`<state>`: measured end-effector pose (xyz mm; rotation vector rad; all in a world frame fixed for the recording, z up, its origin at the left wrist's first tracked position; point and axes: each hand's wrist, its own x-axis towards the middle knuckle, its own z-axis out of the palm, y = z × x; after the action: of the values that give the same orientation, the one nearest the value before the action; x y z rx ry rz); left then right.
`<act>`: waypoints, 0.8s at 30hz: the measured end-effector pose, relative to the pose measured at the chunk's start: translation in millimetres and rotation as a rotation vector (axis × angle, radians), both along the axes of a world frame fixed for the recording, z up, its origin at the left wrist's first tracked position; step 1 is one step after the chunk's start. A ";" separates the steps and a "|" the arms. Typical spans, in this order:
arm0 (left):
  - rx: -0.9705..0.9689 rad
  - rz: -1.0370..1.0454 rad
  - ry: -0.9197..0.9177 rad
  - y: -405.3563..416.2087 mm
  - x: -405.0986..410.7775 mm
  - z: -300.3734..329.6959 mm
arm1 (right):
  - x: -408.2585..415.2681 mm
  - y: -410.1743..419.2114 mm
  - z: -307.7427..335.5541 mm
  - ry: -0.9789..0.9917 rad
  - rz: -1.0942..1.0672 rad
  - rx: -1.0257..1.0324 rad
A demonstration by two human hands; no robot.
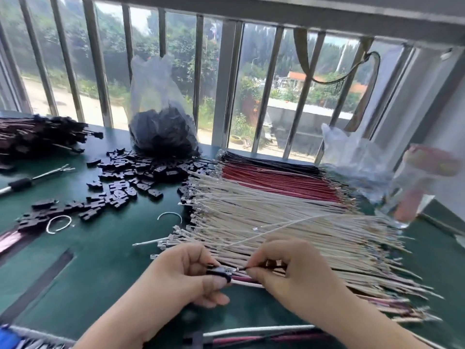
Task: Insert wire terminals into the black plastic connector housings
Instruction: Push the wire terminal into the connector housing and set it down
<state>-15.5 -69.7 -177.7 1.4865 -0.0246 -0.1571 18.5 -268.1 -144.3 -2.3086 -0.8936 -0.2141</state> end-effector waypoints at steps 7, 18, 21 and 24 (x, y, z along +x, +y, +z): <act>0.039 0.004 0.000 -0.7 -0.4 0.8 | -3.5 1.3 -4.2 0.033 -0.021 0.044; 0.030 -0.052 -0.008 2.0 -1.9 -1.1 | -7.2 8.1 -8.3 -0.391 0.141 -0.136; 0.023 -0.040 -0.019 0.9 -1.4 -1.9 | -0.2 7.7 -7.0 -0.009 0.115 -0.038; -0.012 -0.001 -0.005 -0.5 -1.2 -0.4 | 7.3 5.1 -5.6 0.141 0.103 -0.030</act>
<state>-16.7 -70.1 -178.1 1.4749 -0.0298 -0.1541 25.7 -263.0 -149.8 -2.2657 -0.9464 0.0068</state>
